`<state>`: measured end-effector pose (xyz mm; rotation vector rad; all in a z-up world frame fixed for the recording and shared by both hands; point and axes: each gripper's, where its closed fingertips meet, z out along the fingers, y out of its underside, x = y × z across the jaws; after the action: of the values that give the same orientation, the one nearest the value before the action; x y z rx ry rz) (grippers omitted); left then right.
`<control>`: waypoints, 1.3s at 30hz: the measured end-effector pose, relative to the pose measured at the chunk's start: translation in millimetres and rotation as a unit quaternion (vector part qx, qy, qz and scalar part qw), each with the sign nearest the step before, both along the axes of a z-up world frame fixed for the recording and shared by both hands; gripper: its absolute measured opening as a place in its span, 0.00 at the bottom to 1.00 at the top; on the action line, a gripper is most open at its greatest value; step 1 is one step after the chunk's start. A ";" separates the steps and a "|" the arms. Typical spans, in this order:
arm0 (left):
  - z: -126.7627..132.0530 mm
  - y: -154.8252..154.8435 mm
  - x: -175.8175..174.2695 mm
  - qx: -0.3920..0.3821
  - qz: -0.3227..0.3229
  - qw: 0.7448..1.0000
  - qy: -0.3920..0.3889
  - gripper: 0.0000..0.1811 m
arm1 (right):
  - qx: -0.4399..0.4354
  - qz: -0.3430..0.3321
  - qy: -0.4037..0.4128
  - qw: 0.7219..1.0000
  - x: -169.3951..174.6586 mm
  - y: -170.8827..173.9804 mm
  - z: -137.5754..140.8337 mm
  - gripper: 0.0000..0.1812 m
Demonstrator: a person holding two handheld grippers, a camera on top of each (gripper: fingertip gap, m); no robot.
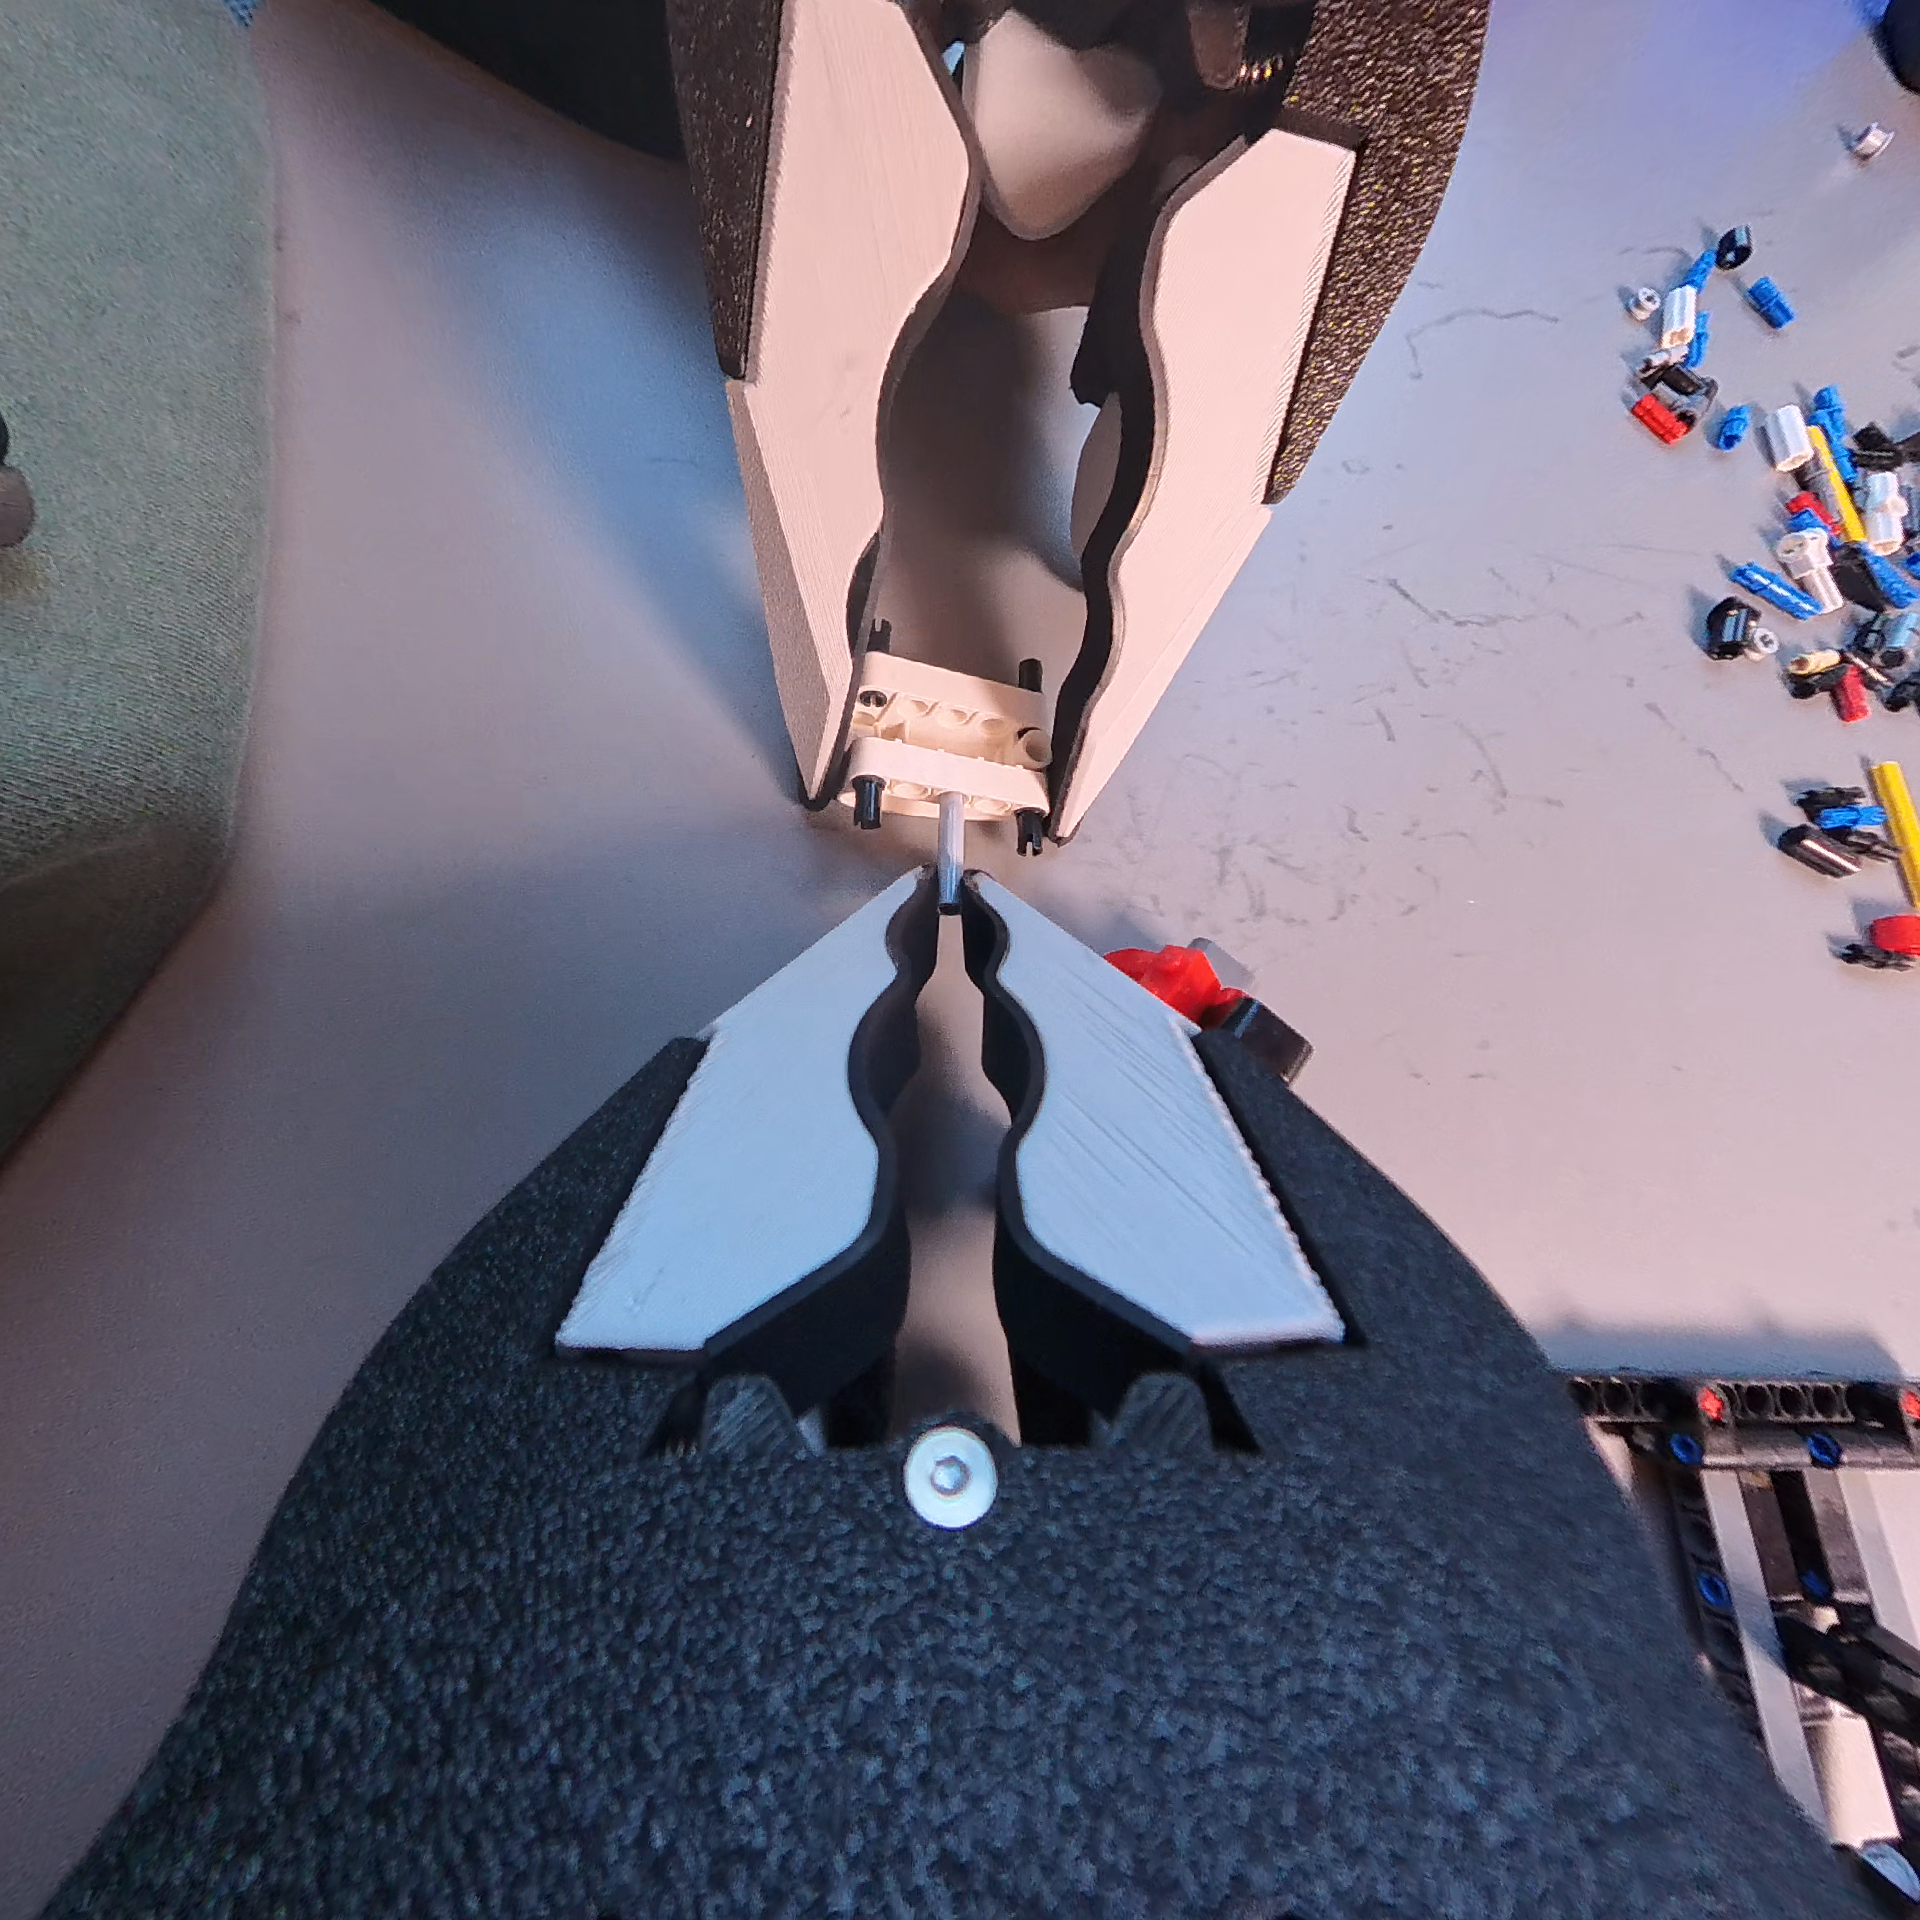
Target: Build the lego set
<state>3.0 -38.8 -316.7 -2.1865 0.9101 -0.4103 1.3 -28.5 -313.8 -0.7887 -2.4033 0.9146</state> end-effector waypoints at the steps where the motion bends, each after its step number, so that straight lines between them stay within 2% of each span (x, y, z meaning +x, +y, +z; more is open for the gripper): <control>1: 0.0 0.0 0.0 0.000 0.000 1.000 0.000 0.23 | 0.003 0.000 0.002 1.000 0.0 0.0 -0.2 0.02; 10: -0.1 -0.5 0.3 0.003 -0.001 1.000 0.002 0.23 | 0.002 -0.009 0.000 1.000 -0.4 0.0 -0.5 0.02; 21: -0.4 -2.8 2.7 0.006 -0.012 1.000 0.004 0.23 | -0.021 0.023 -0.020 0.999 5.1 -6.3 -0.9 0.02; 39: -0.5 -4.9 4.2 0.008 -0.019 1.000 0.005 0.23 | -0.032 0.037 -0.037 0.998 2.4 -7.0 -0.6 0.01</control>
<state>7.2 -43.6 -317.2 -2.1611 0.9596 -0.4094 3.6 -35.5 -314.4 -0.7739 -2.4943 1.0128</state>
